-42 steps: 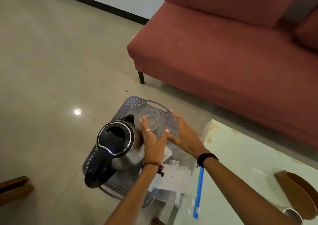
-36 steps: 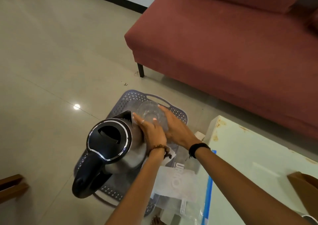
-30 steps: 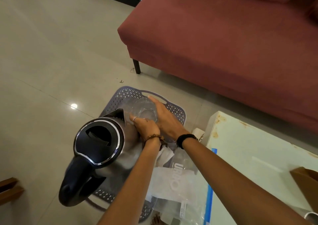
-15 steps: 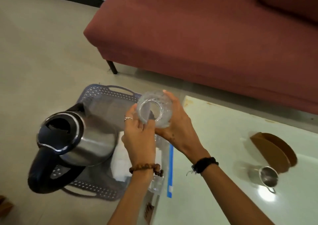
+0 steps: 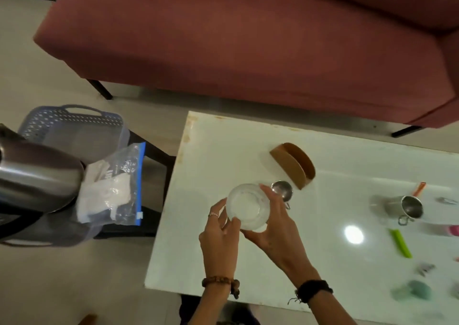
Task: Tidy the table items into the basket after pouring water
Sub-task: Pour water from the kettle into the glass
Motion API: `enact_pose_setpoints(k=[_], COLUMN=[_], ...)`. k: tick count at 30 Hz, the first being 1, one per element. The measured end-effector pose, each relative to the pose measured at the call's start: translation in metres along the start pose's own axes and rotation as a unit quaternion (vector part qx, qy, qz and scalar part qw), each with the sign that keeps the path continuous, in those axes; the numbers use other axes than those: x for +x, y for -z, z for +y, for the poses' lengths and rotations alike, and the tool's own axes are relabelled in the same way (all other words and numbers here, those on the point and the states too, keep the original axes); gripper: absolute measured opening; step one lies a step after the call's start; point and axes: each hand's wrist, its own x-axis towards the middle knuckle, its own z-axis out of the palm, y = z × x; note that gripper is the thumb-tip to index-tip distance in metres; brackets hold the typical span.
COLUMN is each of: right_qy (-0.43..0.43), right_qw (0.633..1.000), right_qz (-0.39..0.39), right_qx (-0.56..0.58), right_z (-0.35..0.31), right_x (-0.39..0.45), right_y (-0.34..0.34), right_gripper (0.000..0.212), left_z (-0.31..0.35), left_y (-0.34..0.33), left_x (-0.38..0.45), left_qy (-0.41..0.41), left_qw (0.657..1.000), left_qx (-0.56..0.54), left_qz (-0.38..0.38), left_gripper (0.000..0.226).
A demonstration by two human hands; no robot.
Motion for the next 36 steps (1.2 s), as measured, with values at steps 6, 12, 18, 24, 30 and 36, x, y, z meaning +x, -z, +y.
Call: enact_pose_setpoints(k=[6,12,18,24,30,36], right_qy=[-0.047,-0.061,-0.062,-0.08,-0.095,-0.055], right_qw=[0.997,0.994,0.994,0.993,0.989,0.995], right_qz=[-0.063,-0.084,-0.093,-0.088,-0.114,-0.073], right_qx=[0.01,0.02,0.013,0.014,-0.023,-0.051], right_z=[0.067,0.101,0.109,0.113,0.099,0.027], right_x=[-0.013,-0.012,-0.016,-0.019,-0.02,-0.02], right_y=[-0.019,-0.038,-0.051,-0.058,-0.04,-0.013], right_gripper=[0.086,0.084,0.081,0.08,0.088,0.075], left_z=[-0.058,-0.092,-0.105,-0.116,-0.116,-0.096], left_y=[-0.032,-0.044,-0.042,-0.04,-0.02,0.058], left_x=[-0.004,0.005,0.007,0.013,0.009,0.004], left_qy=[0.056,0.064,0.063,0.06,0.049,-0.03], left_qw=[0.998,0.997,0.995,0.995,0.993,0.992], left_qx=[0.025,0.036,0.071,0.067,0.041,0.006], left_qz=[-0.014,-0.023,-0.033,-0.049,-0.104,0.119], left_gripper=[0.038,0.04,0.041,0.039,0.051,0.032])
